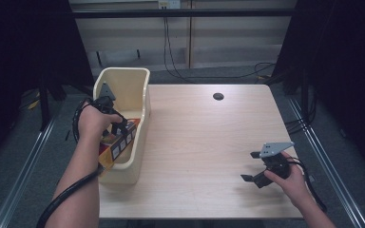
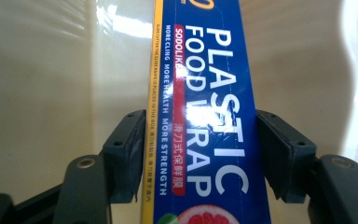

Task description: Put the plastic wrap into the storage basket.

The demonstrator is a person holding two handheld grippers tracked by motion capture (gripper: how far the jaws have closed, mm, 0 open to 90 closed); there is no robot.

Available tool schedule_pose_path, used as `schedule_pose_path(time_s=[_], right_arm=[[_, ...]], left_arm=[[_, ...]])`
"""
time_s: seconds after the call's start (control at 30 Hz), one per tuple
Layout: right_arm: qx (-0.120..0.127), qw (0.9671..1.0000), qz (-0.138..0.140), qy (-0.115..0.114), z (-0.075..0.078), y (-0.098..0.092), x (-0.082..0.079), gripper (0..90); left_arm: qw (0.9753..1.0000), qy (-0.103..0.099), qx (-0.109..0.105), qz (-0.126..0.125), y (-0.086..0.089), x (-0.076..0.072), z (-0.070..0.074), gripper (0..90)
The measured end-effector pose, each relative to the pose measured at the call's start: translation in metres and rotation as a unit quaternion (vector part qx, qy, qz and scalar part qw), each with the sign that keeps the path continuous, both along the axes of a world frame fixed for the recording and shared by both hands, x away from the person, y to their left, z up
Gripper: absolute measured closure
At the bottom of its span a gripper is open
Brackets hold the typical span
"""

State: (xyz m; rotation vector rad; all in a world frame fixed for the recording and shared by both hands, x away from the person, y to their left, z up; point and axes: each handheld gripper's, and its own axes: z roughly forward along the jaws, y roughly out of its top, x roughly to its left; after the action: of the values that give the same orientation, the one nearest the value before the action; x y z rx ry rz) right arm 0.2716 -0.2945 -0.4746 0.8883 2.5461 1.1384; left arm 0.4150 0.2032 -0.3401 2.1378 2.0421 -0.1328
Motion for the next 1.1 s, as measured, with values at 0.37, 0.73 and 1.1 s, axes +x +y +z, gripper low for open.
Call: schedule_pose_path(time_s=[0.37,0.73,1.1], right_arm=[[0.003,1.0,0.002,0.002,0.002,0.0,-0.002,3.3],[0.002,1.0,-0.001,0.001,0.001,0.0,-0.001,3.3],[0.003,1.0,0.004,-0.004,0.003,0.001,0.001,3.3]], left_arm=[[0.9985,-0.046,-0.027,-0.011,0.002,-0.005,0.02,16.2],[0.996,-0.071,-0.045,-0.029,0.002,-0.007,0.027,11.1],[0.9906,-0.094,-0.075,-0.065,-0.017,-0.012,0.041,10.3]])
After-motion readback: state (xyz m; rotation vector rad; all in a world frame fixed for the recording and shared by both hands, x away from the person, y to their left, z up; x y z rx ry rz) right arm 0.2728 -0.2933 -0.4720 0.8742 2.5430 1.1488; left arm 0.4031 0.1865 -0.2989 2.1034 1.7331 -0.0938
